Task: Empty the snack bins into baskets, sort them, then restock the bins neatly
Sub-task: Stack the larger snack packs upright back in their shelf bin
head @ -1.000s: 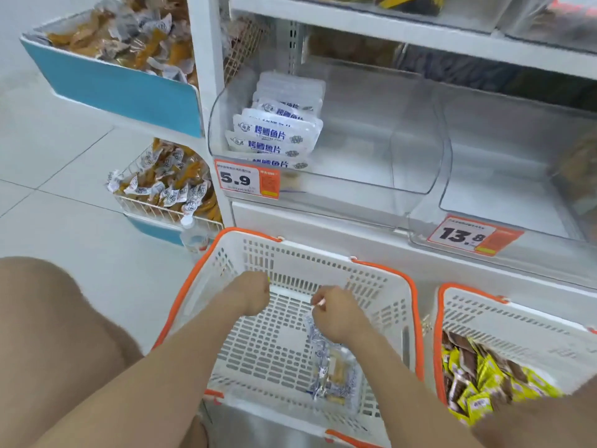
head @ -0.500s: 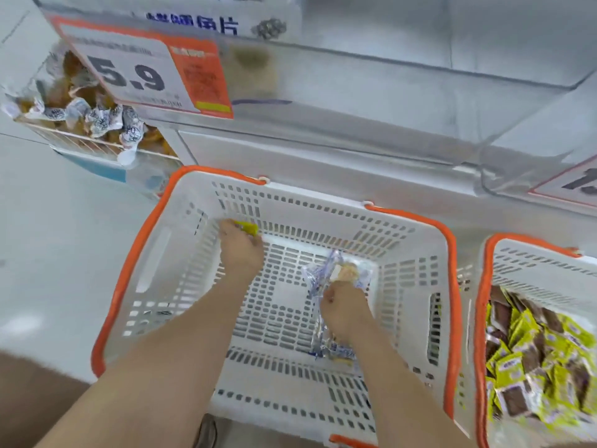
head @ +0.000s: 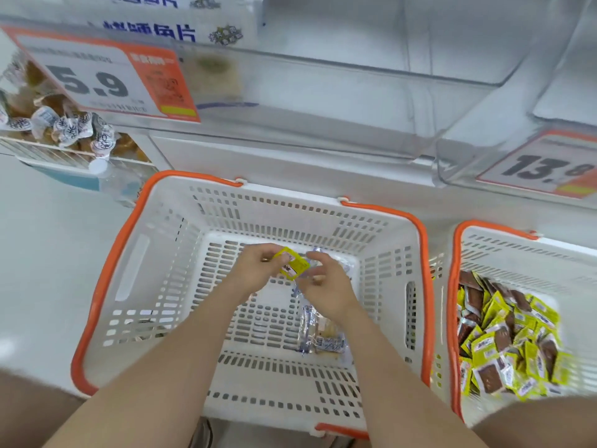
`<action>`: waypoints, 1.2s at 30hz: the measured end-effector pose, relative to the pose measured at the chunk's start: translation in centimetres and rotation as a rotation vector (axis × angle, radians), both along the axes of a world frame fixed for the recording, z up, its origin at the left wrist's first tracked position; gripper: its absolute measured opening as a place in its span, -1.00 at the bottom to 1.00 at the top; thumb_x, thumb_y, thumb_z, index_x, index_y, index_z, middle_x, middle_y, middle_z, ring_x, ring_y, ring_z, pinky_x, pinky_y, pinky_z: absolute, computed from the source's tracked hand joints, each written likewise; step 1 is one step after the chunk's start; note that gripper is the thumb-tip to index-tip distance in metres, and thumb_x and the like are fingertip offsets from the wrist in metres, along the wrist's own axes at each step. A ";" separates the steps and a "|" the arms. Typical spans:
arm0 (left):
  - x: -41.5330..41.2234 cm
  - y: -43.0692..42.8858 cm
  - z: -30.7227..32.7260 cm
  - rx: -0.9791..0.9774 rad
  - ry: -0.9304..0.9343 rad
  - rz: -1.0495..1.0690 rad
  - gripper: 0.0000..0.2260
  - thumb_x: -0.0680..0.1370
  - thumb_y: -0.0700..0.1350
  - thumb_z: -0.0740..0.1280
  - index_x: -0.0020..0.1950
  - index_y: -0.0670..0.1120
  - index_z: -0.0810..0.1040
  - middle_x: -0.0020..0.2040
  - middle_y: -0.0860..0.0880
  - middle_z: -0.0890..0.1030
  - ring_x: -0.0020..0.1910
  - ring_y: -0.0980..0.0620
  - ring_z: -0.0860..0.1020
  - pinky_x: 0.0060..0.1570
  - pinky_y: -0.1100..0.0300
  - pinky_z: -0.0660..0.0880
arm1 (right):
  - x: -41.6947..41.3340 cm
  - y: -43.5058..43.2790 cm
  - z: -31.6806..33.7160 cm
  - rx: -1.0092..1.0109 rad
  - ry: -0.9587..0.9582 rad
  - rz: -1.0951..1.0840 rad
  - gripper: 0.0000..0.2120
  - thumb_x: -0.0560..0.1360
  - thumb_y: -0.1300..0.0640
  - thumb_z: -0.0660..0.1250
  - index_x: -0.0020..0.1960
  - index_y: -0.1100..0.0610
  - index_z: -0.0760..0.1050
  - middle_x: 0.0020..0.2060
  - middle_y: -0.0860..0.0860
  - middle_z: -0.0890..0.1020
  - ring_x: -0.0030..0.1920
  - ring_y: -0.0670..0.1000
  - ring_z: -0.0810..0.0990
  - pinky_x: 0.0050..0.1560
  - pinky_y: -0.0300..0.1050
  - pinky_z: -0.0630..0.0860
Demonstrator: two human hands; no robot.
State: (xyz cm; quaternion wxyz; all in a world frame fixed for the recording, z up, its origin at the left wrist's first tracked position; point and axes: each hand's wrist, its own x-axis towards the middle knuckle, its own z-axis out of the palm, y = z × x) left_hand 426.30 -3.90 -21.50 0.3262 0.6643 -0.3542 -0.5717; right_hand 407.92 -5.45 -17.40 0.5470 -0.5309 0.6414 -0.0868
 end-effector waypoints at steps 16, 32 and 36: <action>-13.1 3.3 5.2 -0.096 -0.466 -0.475 -0.80 0.69 -0.15 0.23 0.16 -0.10 0.65 0.12 -0.05 0.66 0.06 -0.05 0.62 0.04 0.14 0.49 | -14.5 3.6 11.6 -0.686 0.430 -0.789 -0.77 0.60 0.15 0.23 0.26 0.08 0.43 -0.20 0.09 0.63 -0.15 0.24 0.60 -0.27 0.03 0.33; -9.8 2.6 -2.2 -0.081 -0.917 -0.810 -0.43 0.64 -0.06 0.30 0.63 0.09 0.20 0.72 0.00 -0.13 0.68 -0.15 -0.05 0.57 -0.21 0.16 | -6.7 4.4 5.0 -0.269 0.447 0.547 -0.63 0.59 0.29 0.25 0.39 0.17 0.42 0.13 0.17 0.60 0.13 0.21 0.59 0.00 0.04 0.53; -6.7 2.7 -5.3 -0.082 -0.853 -0.784 -0.84 0.66 0.14 0.31 0.08 0.07 0.54 0.68 -0.07 0.17 0.66 -0.19 0.09 0.57 -0.19 0.18 | -7.1 4.9 0.5 -0.036 0.478 0.385 -0.43 0.57 0.29 0.35 0.52 0.23 0.25 0.30 0.20 0.50 0.27 0.20 0.55 0.14 0.00 0.56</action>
